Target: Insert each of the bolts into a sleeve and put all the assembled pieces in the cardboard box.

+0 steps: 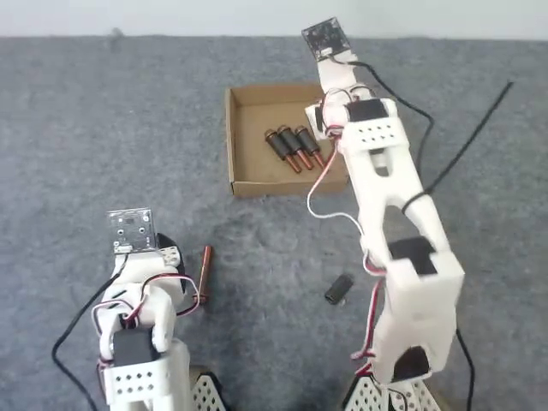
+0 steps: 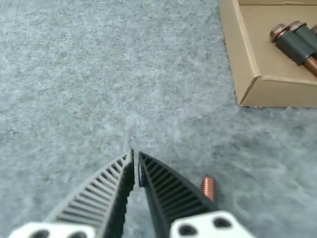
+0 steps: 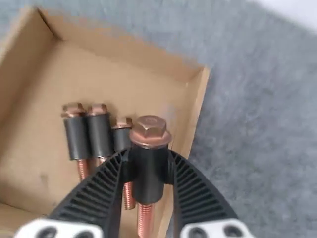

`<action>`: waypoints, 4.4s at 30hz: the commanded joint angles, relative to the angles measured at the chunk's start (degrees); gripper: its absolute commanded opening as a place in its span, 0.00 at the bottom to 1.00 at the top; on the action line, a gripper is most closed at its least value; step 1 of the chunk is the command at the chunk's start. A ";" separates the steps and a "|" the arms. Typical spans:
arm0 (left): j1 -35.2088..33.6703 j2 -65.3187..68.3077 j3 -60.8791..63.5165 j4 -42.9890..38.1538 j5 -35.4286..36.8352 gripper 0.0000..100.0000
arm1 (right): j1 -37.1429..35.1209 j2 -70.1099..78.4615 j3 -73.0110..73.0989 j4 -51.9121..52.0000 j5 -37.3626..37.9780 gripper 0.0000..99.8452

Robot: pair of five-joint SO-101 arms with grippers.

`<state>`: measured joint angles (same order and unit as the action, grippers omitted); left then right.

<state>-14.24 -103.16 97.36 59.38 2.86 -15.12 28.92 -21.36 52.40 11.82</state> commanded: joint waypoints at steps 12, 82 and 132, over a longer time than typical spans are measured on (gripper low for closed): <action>-0.18 -1.14 -0.84 -0.26 -1.05 0.01 | 0.92 17.89 -25.58 10.24 0.88 0.01; -0.26 -0.88 -0.84 0.88 -7.38 0.01 | 3.03 -47.96 40.00 48.75 42.37 0.01; -0.26 -0.88 -0.84 0.88 -18.73 0.01 | -16.13 -69.85 89.05 8.31 72.62 0.19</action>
<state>-14.24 -103.16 97.36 60.09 -15.25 -31.03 -39.38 67.16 62.77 82.15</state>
